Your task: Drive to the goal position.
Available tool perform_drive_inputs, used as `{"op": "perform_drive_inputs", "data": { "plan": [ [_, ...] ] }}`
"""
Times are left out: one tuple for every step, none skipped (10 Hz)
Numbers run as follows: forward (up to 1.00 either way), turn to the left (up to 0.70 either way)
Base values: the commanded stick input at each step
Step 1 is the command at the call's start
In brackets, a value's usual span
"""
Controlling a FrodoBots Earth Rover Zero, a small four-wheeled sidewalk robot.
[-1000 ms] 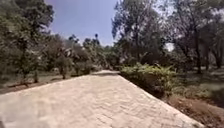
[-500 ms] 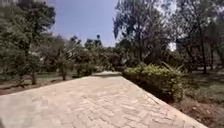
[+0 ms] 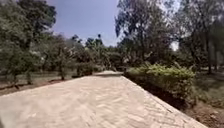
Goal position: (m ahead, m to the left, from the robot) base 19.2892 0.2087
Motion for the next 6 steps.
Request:
{"op": "perform_drive_inputs", "data": {
  "plan": [
    [0.7, 0.0],
    [0.7, 0.0],
    [0.7, 0.0],
    [0.7, 0.0],
    [0.7, 0.0],
    [0.7, 0.0]
  ]
}}
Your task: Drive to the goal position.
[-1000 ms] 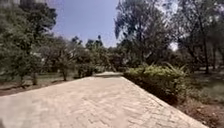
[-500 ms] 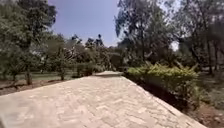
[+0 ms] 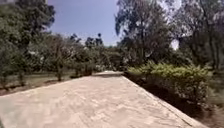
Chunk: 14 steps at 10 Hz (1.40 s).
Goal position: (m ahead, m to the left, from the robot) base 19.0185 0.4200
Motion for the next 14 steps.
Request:
{"op": "perform_drive_inputs", "data": {
  "plan": [
    [0.7, 0.0],
    [0.7, 0.0],
    [0.7, 0.0],
    [0.7, 0.0],
    [0.7, 0.0],
    [0.7, 0.0],
    [0.7, 0.0],
    [0.7, 0.0],
    [0.7, 0.0],
    [0.7, 0.0],
    [0.7, 0.0],
    [0.7, 0.0],
    [0.7, 0.0],
    [0.7, 0.0]
  ]
}}
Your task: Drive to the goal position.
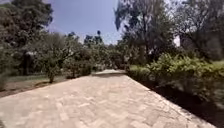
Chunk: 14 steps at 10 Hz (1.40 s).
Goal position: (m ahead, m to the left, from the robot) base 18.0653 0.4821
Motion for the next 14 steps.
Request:
{"op": "perform_drive_inputs", "data": {
  "plan": [
    [0.7, 0.0],
    [0.7, 0.0],
    [0.7, 0.0],
    [0.7, 0.0],
    [0.7, 0.0],
    [0.7, 0.0],
    [0.7, 0.0],
    [0.7, 0.0],
    [0.7, -0.1],
    [0.7, -0.26],
    [0.7, -0.27],
    [0.7, -0.09],
    [0.7, 0.0],
    [0.7, 0.0]
  ]
}}
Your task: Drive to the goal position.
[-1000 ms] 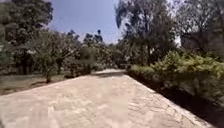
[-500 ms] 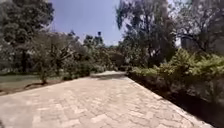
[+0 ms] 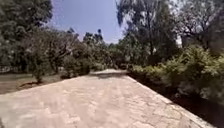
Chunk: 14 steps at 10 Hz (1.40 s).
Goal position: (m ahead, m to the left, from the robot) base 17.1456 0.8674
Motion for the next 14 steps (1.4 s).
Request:
{"op": "perform_drive_inputs", "data": {
  "plan": [
    [0.7, 0.0],
    [0.7, 0.0],
    [0.7, 0.0],
    [0.7, 0.0],
    [0.7, 0.0],
    [0.7, 0.0],
    [0.7, 0.0],
    [0.7, 0.0],
    [0.7, 0.0],
    [0.7, 0.0],
    [0.7, 0.0],
    [0.7, 0.0],
    [0.7, 0.0],
    [0.7, 0.0]
  ]
}}
